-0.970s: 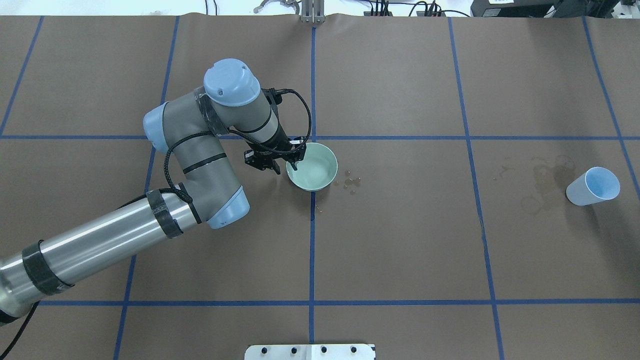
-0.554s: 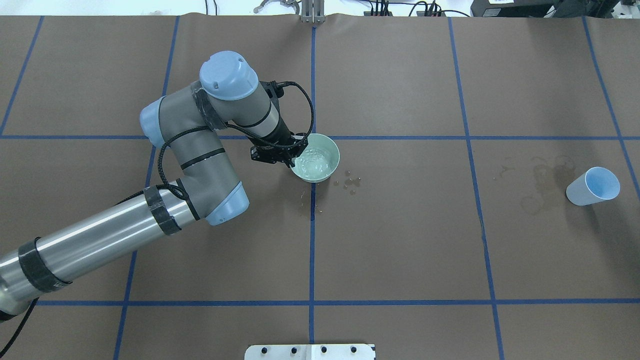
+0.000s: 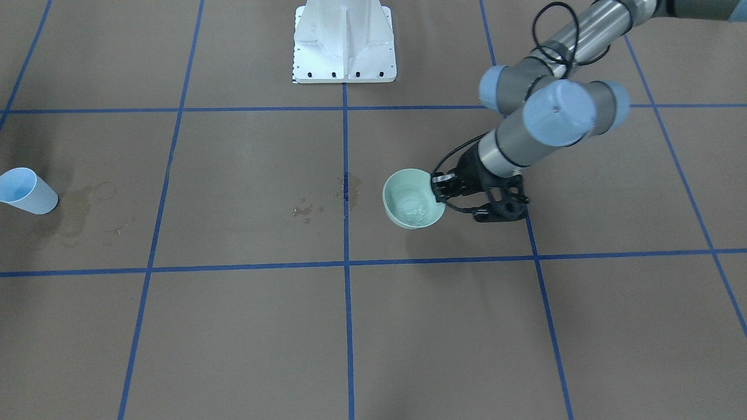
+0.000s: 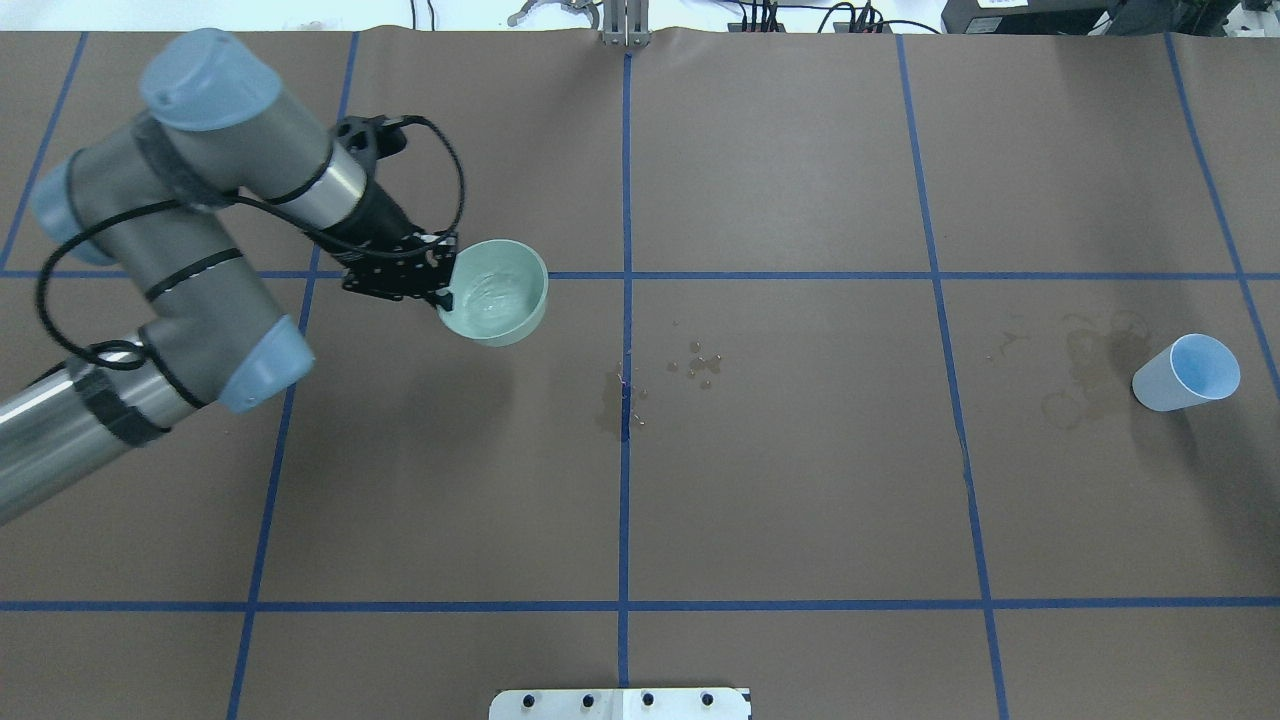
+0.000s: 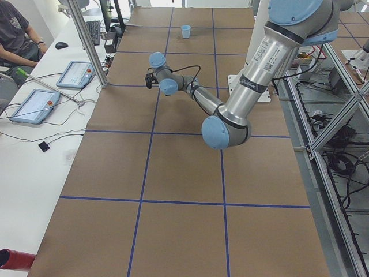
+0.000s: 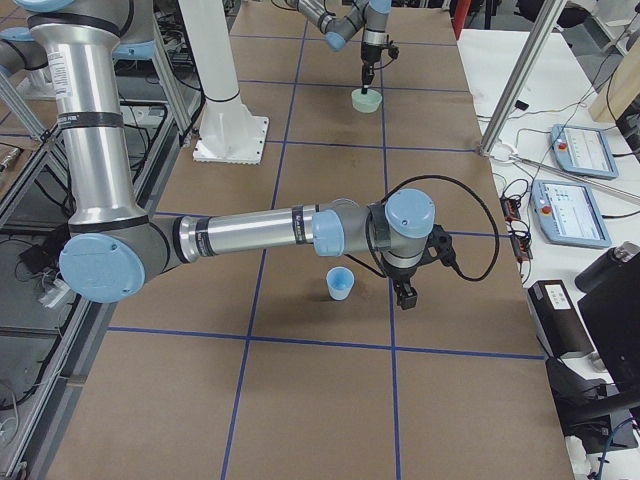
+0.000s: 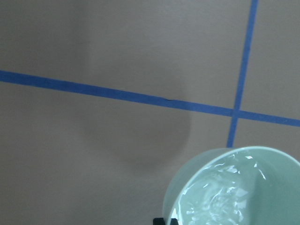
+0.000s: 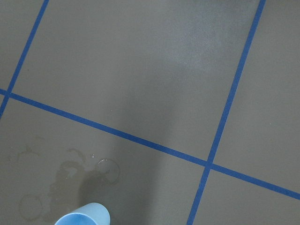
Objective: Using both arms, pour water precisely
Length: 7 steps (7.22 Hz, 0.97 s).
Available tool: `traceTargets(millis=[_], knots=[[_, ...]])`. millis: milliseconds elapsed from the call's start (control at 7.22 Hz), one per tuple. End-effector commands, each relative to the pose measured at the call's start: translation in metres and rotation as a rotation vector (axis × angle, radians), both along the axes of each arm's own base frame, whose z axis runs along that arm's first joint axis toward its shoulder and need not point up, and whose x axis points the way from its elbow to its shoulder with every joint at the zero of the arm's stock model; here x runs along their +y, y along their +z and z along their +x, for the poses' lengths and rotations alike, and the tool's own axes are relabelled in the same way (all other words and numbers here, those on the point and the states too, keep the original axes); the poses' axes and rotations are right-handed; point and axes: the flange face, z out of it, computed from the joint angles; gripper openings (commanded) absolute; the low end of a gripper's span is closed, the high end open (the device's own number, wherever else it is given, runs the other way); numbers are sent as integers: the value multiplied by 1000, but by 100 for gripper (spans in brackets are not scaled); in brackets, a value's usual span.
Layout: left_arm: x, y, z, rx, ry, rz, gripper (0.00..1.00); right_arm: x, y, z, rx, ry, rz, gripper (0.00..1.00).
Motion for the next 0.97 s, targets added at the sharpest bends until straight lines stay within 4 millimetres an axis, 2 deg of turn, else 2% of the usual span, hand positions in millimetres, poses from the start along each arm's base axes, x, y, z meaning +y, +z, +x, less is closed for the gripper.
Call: traceTargets(millis=[0, 139, 277, 554, 831], knots=[[23, 118, -116, -30, 72, 112, 0, 0, -1, 0, 0, 0, 1, 100], [37, 166, -143, -62, 107, 152, 0, 0, -1, 0, 0, 1, 1, 100], [43, 200, -174, -86, 116, 180, 0, 1, -5, 0, 1, 5, 5, 100], [42, 263, -201, -125, 155, 202, 0, 4, -9, 0, 0, 10, 9, 100], [40, 282, -208, -139, 153, 181, 0, 8, -18, 0, 0, 10, 10, 100]])
